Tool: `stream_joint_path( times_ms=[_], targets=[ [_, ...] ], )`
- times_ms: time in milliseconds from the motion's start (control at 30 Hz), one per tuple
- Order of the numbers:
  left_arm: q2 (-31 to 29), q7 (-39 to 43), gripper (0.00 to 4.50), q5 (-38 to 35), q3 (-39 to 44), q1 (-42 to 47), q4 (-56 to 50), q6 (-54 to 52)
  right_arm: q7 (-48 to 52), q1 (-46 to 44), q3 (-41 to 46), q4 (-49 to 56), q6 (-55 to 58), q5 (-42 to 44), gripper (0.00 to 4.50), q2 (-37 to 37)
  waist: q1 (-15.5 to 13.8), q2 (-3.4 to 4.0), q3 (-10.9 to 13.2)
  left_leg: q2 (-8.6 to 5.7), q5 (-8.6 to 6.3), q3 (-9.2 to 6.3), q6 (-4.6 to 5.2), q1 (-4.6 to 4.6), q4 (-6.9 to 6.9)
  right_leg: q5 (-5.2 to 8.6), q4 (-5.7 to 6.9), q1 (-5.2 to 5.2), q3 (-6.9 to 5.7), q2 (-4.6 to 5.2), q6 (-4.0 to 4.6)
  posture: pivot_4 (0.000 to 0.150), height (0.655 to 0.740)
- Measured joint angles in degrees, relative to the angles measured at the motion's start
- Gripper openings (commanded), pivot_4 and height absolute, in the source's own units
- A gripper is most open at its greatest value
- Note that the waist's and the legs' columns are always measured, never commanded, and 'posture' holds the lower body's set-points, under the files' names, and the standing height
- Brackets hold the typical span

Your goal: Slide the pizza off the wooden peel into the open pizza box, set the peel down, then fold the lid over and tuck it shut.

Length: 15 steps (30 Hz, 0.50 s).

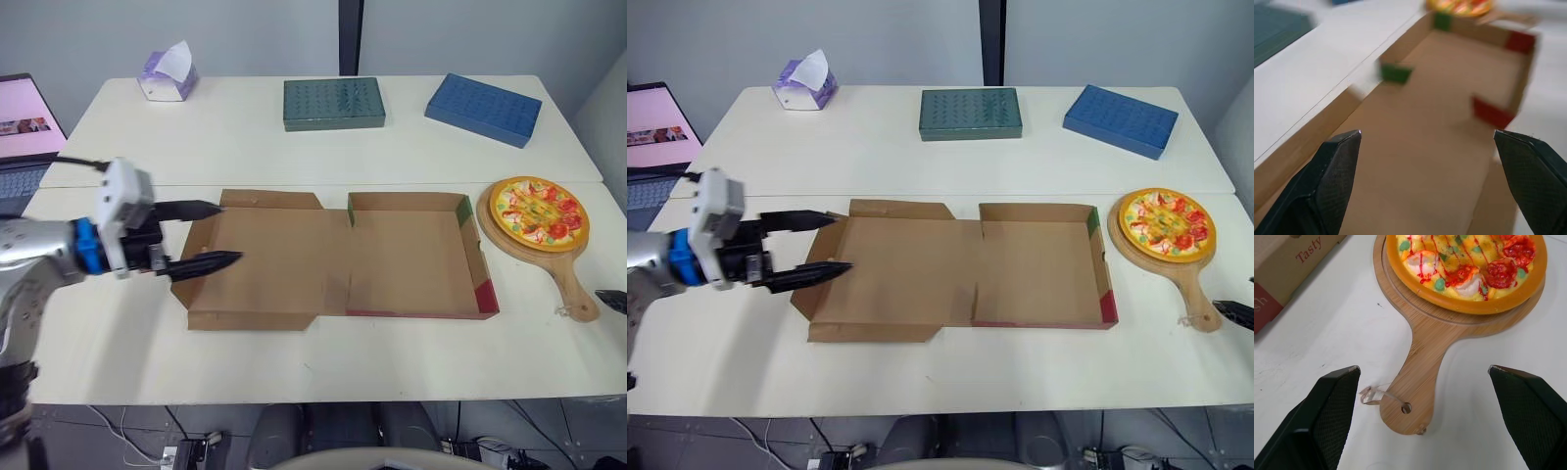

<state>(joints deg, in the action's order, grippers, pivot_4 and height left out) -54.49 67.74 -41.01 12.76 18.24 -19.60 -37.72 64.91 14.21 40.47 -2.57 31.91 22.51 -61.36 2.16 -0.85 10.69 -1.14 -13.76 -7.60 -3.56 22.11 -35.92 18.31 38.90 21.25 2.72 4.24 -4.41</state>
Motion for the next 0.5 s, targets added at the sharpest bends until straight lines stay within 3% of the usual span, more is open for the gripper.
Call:
stream_joint_path(
  times_ms=[133, 500],
  targets=[
    [3.2, 1.7, 4.49, -5.4, -6.9, 4.4, -6.6, -2.3, -5.0, -1.2, -1.5, 3.3, 1.2, -0.5, 4.50, 3.3, 0.3, -0.01, 0.0, 0.00, 0.00, 0.00, 0.00, 0.01, -0.02, 0.00, 0.02, 0.00, 0.01, -0.01, 0.00, 0.150, 0.7400],
    [7.1, 2.8, 4.49, -5.8, -13.8, 10.8, -8.0, -1.8, -15.8, -11.4, -13.0, 1.1, 11.3, -3.2, 4.50, 3.7, 0.2, -0.02, 0.0, -0.03, 0.01, -0.05, 0.00, 0.02, -0.08, -0.01, 0.00, -0.04, 0.00, -0.02, -0.01, 0.150, 0.7400]
  ],
)
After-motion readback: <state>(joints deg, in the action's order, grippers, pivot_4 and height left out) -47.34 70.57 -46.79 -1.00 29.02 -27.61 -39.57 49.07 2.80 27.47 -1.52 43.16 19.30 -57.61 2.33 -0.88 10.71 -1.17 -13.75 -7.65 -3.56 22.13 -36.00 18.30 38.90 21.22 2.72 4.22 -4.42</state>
